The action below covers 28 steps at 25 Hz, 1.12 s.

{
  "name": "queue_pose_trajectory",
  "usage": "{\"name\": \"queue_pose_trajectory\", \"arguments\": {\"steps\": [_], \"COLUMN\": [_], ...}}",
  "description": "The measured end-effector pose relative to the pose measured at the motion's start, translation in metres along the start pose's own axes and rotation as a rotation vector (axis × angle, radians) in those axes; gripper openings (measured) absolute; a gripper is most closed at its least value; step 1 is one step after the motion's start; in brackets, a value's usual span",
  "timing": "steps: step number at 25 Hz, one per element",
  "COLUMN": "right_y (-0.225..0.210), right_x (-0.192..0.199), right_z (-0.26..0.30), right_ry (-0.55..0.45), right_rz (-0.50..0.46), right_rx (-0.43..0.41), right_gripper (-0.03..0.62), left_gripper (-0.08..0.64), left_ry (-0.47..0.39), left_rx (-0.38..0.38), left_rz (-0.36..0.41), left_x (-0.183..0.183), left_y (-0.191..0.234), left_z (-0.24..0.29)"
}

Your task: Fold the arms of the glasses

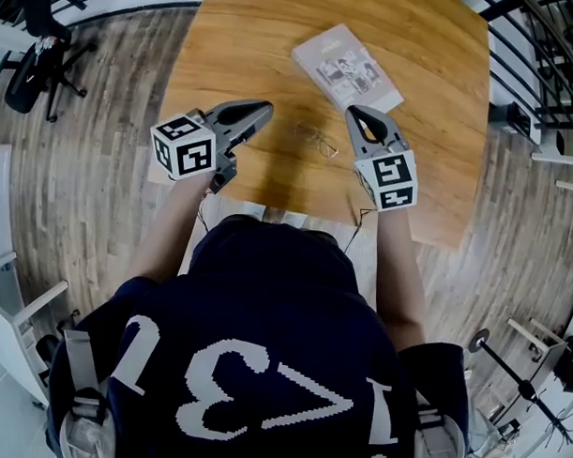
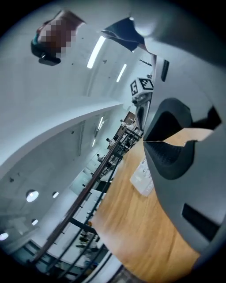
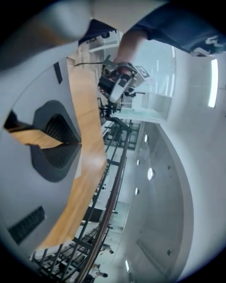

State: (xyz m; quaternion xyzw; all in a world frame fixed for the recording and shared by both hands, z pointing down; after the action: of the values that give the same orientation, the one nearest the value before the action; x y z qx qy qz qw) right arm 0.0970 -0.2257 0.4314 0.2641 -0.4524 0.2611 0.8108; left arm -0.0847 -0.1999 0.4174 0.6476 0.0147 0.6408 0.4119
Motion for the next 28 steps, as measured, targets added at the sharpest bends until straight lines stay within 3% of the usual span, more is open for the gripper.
{"name": "queue_pose_trajectory", "arguments": {"steps": [4, 11, 15, 28], "right_y": [-0.022, -0.035, -0.029, -0.026], "right_x": [-0.036, -0.076, -0.087, -0.095], "right_z": [-0.034, -0.08, -0.093, -0.109], "right_ry": [-0.134, -0.297, -0.334, -0.384], "right_rz": [0.142, 0.276, 0.274, 0.27], "right_rx": [0.129, 0.251, 0.265, 0.314], "right_gripper": [0.026, 0.026, 0.026, 0.028], "left_gripper": [0.017, 0.015, 0.017, 0.017], "left_ry": [-0.026, -0.137, -0.164, -0.175], "left_rx": [-0.068, -0.162, -0.178, -0.175], "left_rz": [0.228, 0.491, 0.527, 0.536], "left_x": [-0.036, -0.085, -0.094, -0.097], "left_y": [-0.021, -0.052, -0.059, -0.067], "left_z": [0.01, 0.01, 0.007, 0.011]}}
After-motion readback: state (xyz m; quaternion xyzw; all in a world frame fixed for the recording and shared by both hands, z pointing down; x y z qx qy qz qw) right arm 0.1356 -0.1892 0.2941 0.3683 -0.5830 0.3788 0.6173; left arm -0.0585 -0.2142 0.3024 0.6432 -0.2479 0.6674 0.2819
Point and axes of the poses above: the fingertips, and each gripper's own axes: z forward along the fingers, y to its left, x out of its underside, the point moved 3 cm from there along -z, backward along the fingers, and after that the axes turned 1 degree about x, right-handed, at the moved point
